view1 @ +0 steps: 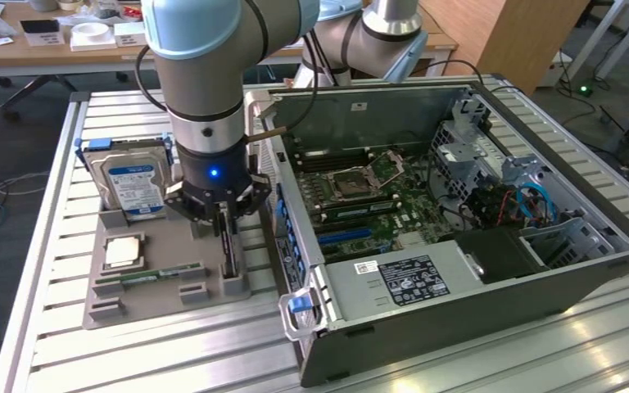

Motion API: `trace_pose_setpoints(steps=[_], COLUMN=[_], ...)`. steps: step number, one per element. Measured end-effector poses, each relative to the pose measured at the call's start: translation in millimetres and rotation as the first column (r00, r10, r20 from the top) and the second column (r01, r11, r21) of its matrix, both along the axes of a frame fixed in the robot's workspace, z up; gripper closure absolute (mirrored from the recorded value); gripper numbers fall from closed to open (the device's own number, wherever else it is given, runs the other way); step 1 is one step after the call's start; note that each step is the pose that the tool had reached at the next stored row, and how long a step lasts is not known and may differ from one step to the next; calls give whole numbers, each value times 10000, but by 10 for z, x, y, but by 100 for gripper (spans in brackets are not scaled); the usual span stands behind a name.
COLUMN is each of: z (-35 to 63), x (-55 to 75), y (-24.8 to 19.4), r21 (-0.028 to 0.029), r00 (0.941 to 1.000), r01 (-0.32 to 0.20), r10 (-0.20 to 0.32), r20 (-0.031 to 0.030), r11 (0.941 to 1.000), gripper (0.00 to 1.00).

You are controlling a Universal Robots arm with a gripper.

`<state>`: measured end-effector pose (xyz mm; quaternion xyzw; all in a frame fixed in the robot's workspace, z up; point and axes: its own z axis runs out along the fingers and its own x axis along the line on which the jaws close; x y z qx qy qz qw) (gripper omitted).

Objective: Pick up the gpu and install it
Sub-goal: 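Pick up the gpu and move the gpu toward the slot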

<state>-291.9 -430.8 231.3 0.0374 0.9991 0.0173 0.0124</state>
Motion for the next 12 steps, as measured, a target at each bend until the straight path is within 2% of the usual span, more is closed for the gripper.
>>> trace_pose_setpoints(steps=[1, 2, 12], z=[0, 0, 0], x=[0, 0, 0], y=[0, 0, 0], r21=[-1, -2, 0], r00=[10000, 10000, 10000], r01=[-1, -1, -1], r10=[1, 1, 1], r20=[-1, 0, 0], r11=[10000, 10000, 10000], gripper=[69, 74, 74])
